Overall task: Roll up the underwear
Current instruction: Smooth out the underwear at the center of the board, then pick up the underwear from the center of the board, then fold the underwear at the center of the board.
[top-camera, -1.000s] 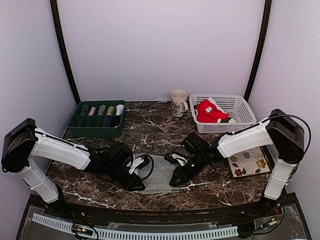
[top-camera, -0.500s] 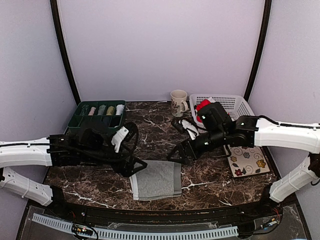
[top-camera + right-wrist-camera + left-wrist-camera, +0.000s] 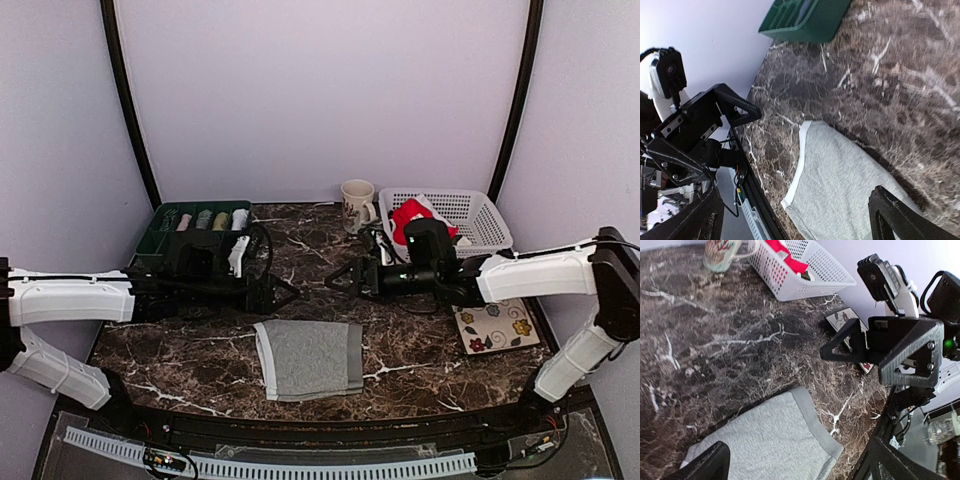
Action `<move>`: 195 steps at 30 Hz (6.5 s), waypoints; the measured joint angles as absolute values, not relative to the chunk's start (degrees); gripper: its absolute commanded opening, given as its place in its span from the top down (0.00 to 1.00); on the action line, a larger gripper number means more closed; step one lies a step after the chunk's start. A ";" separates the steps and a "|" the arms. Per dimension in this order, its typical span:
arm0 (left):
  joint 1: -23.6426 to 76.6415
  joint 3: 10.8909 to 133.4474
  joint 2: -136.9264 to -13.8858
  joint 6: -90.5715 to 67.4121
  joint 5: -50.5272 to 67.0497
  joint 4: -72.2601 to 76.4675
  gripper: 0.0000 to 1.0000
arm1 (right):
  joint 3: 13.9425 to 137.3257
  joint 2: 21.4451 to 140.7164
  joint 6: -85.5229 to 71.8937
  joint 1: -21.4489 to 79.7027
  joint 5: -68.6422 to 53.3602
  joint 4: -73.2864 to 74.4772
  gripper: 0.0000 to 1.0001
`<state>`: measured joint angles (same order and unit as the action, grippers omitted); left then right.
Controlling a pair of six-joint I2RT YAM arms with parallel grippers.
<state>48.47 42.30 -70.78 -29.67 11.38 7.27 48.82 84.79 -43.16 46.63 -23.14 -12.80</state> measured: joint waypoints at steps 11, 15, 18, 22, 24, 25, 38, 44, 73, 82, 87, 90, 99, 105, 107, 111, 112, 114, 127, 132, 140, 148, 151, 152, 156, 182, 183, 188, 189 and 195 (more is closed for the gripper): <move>42.83 38.46 -89.97 -44.77 31.86 28.45 0.01 | 47.03 102.74 -61.71 46.72 -36.21 -34.33 0.02; 42.22 38.02 -95.42 -48.93 34.83 34.89 0.01 | 46.72 107.35 -66.37 46.63 -37.54 -41.15 0.04; 41.12 36.38 -98.02 -51.20 35.57 38.41 0.01 | 45.19 111.22 -69.34 46.19 -37.93 -46.06 0.05; 38.65 33.10 -101.36 -53.39 36.07 42.92 0.01 | 42.50 114.98 -71.83 45.19 -38.83 -51.92 0.07; 37.65 31.83 -102.59 -54.48 37.28 46.96 0.01 | 41.50 115.55 -72.42 44.80 -39.16 -54.74 0.08; 37.30 31.07 -102.74 -54.72 37.58 48.53 0.01 | 40.93 115.66 -72.69 44.66 -39.20 -55.90 0.08; 34.35 31.38 -89.17 -40.05 40.71 29.78 0.01 | 39.00 105.65 -65.08 44.42 -38.81 -42.85 0.08; 34.76 35.94 -81.91 -30.92 40.95 19.75 0.05 | 49.28 98.06 -51.31 47.42 -39.31 -25.85 0.10; 39.92 46.96 -80.49 0.16 30.26 -4.47 0.26 | 49.15 86.17 -17.72 54.06 -29.69 -3.38 0.43; 48.77 39.40 -69.87 14.44 18.15 -8.49 0.27 | 39.72 78.94 5.91 65.14 -12.95 1.02 0.64; 48.64 36.05 -65.10 16.82 15.73 -8.47 0.29 | 38.96 82.04 12.08 70.65 -6.66 3.51 0.68; 48.64 35.44 -64.79 17.65 14.90 -8.56 0.30 | 38.96 83.33 14.41 72.69 -4.29 4.01 0.68; 48.64 35.16 -64.79 17.93 13.93 -8.95 0.32 | 38.96 88.01 16.95 75.20 -0.03 3.99 0.72; 48.64 35.11 -63.96 19.53 14.13 -10.39 0.32 | 41.25 92.20 17.47 75.94 2.20 3.97 0.78; 48.64 34.87 -62.89 20.93 14.76 -11.05 0.33 | 42.63 93.47 17.58 76.14 2.72 4.29 0.81; 48.64 33.89 -60.80 23.68 16.64 -12.29 0.37 | 45.67 95.61 17.67 76.31 4.58 6.42 0.94; 48.64 33.63 -60.58 24.45 17.08 -12.69 0.38 | 46.13 95.90 17.61 76.34 5.10 6.85 0.99; 48.64 33.34 -60.55 25.61 17.65 -13.54 0.39 | 46.59 96.01 17.19 76.36 6.07 7.70 1.00; 53.17 31.75 -63.33 32.60 22.02 -14.66 0.60 | 46.76 92.88 14.35 76.18 7.35 12.19 1.00; 56.95 31.29 -67.83 33.95 21.61 -12.29 0.65 | 46.76 92.88 13.72 75.96 7.33 12.56 1.00; 59.05 31.20 -75.16 36.49 19.18 -7.73 0.66 | 46.76 92.88 12.82 75.96 7.33 12.88 1.00; 59.79 31.75 -80.75 38.33 15.99 -6.07 0.74 | 46.76 92.88 12.69 75.96 7.35 13.04 1.00; 60.69 32.29 -81.43 39.03 15.75 -6.11 0.80 | 46.76 92.88 12.69 75.96 7.35 13.39 1.00; 60.97 32.53 -81.80 39.33 15.70 -6.17 0.84 | 46.76 92.88 12.69 75.96 7.35 13.50 1.00; 62.11 33.41 -82.91 40.29 14.94 -5.96 0.98 | 46.76 92.84 12.34 75.96 7.33 13.85 1.00; 54.19 36.53 -75.05 34.44 20.64 -11.64 1.00 | 47.07 84.68 10.63 68.62 1.87 16.88 1.00; 53.23 37.26 -75.26 34.26 20.88 -11.51 1.00 | 47.16 84.68 10.74 68.01 1.67 16.97 1.00; 49.47 41.04 -78.98 33.80 22.02 -11.25 1.00 | 49.34 84.90 11.79 64.99 1.04 17.63 1.00; 48.80 41.85 -80.05 33.78 22.09 -11.29 1.00 | 49.58 84.97 11.88 64.27 0.99 17.61 1.00; 45.52 45.76 -85.06 33.85 21.96 -11.33 1.00 | 55.09 89.10 13.72 59.86 0.84 18.57 1.00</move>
<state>45.52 45.76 -85.06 33.85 21.96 -11.33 55.09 89.10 13.72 59.86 0.84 18.57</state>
